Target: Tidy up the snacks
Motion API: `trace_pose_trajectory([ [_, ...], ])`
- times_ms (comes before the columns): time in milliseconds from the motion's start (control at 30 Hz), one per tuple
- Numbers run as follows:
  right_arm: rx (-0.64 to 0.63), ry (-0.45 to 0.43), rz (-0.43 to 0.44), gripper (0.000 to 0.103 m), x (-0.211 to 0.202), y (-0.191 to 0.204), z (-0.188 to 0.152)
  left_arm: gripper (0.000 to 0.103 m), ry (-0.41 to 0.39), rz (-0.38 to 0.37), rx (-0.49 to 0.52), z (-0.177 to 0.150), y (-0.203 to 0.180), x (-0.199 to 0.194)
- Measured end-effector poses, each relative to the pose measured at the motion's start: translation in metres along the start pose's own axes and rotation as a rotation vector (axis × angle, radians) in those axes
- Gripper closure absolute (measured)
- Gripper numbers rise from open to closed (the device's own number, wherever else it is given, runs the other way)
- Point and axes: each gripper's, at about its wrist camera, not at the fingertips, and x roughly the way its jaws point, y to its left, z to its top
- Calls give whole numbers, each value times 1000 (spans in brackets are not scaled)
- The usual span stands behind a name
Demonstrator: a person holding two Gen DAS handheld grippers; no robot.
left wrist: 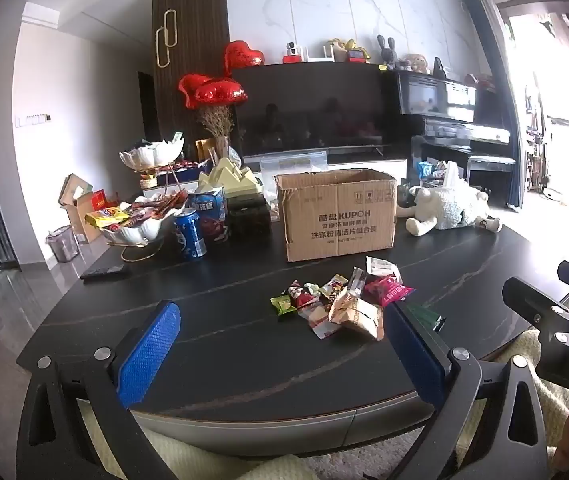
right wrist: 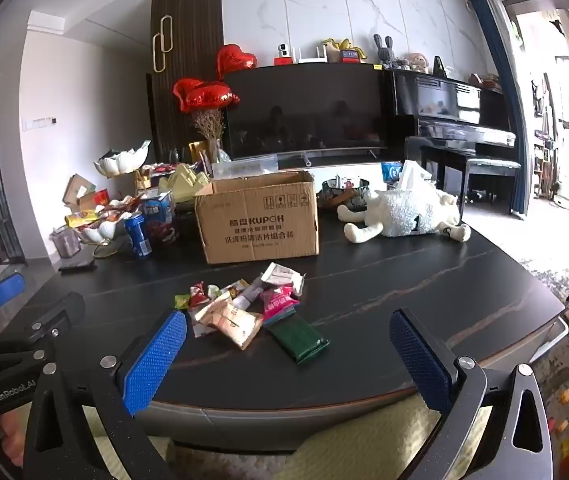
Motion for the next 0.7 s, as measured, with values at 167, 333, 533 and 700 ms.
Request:
trace_pose_trajectory([
  [167,-5,-6,-2,0,0,0,0,0,5,-12,-1,0,-1,2],
  [333,-6,-6,-3,0,-1,1,0,0,6,-26,-5,4,2,0],
  [533,-9,-6,-2,0,0,1,0,0,-3,-21,-5,7,2,3],
  [700,-8,-6,-3,0,0,2,0,0,-25,-10,-11,4,3,-4],
])
